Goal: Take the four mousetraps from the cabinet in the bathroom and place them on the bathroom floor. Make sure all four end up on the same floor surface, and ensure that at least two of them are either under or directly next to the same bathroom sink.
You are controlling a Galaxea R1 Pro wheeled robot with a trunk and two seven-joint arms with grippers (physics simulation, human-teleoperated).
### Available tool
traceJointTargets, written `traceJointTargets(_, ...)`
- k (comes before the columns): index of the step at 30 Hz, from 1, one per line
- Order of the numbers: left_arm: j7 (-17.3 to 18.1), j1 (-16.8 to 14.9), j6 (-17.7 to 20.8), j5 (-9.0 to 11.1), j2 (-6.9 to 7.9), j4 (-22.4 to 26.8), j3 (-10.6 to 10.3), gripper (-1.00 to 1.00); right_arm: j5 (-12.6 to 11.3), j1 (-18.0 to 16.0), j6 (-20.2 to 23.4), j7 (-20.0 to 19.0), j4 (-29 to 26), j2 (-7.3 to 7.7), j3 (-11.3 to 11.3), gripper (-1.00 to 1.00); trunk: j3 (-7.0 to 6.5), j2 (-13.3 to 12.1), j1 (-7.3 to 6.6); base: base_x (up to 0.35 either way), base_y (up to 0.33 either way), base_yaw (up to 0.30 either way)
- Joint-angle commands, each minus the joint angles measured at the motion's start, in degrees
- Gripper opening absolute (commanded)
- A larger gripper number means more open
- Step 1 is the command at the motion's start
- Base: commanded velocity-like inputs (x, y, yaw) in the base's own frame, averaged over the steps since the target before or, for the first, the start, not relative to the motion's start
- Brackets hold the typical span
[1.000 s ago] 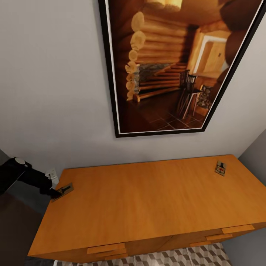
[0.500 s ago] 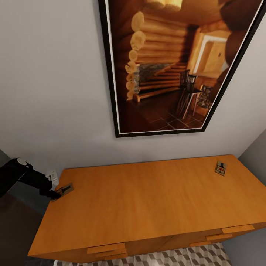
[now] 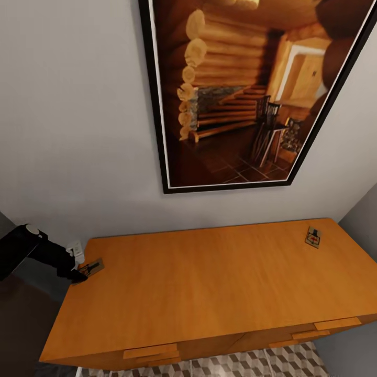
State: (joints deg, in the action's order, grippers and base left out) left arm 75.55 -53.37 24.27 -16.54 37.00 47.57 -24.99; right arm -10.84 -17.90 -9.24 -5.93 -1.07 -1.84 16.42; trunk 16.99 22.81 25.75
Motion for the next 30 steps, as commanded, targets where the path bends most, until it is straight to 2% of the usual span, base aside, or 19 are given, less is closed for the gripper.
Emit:
traceJointTargets(1,0.21,-0.07,0.60,-0.11,0.02,0.07,-0.15,1.00,-0.62,-0.05,-0.25,-0.22,0.10,-0.02,0.37,1.00,0.17,0.11,0.03,0.000,0.000,0.000)
traceJointTargets(30,0.21,-0.07,0.60,-0.25,-0.35,-1.13,-0.15,1.00,-0.64,-0.06,-0.25,-0.22,0.10,-0.07,0.37,1.00,1.03,0.11,0.03,0.000,0.000,0.000)
